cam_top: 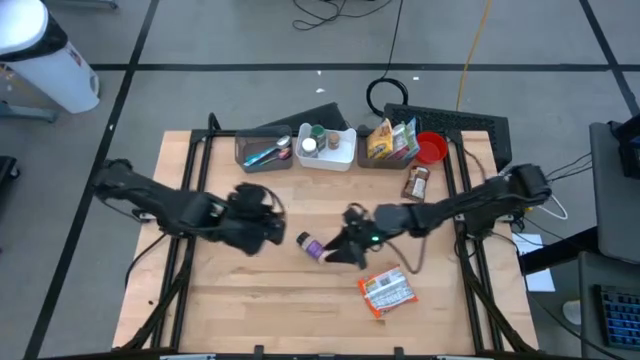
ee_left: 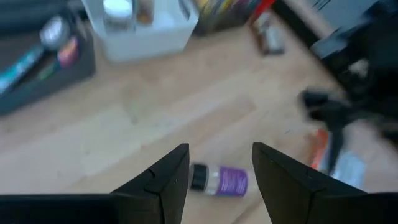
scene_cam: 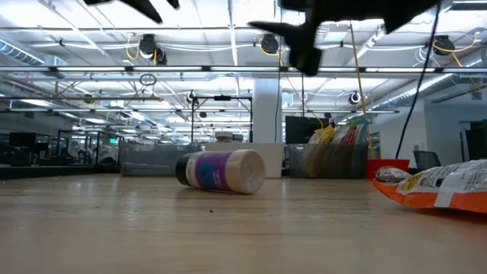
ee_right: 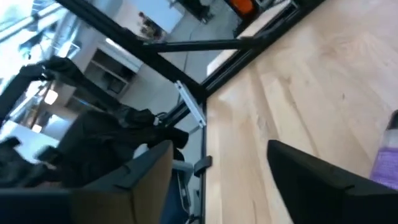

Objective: Pick & Place Food Item
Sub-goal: Put the black seasoning bottle into the white bin

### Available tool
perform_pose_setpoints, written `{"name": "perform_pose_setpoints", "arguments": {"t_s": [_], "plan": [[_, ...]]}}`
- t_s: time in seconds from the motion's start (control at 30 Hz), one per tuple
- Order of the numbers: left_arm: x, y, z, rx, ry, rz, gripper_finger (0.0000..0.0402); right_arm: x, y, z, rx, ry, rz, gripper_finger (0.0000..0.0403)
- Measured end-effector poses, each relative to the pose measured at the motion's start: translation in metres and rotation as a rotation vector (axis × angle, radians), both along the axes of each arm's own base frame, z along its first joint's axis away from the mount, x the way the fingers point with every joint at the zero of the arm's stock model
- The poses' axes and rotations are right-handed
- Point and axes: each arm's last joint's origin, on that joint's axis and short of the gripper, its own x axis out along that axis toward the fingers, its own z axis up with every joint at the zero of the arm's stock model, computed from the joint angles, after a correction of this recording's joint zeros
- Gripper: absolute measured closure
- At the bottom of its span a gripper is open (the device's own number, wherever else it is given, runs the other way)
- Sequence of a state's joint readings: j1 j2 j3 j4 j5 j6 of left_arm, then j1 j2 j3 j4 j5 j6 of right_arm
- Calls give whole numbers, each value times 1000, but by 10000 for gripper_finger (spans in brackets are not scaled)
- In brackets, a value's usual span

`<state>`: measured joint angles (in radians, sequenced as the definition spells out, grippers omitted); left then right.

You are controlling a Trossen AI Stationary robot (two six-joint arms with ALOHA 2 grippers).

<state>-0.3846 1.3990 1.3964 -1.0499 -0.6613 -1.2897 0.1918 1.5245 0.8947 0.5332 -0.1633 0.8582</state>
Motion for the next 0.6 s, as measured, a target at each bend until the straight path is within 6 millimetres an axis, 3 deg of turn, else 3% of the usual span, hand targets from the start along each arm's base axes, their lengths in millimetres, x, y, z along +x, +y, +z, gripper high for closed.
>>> {"name": "perform_pose_setpoints", "arguments": {"t_s": [0.13,0.3,0.5,0.6], "plan": [[-28,1,24,73,-82,-43,218,40,0,0,-45,35,81,108],[-56,2,42,151,-140,-97,218,78,-5,-6,-210,277,161,97],[-70,4,47,257,-114,-132,218,95,-21,-16,-445,573,87,105],[-72,6,45,277,-78,-131,218,96,-31,-21,-471,659,33,107]]}}
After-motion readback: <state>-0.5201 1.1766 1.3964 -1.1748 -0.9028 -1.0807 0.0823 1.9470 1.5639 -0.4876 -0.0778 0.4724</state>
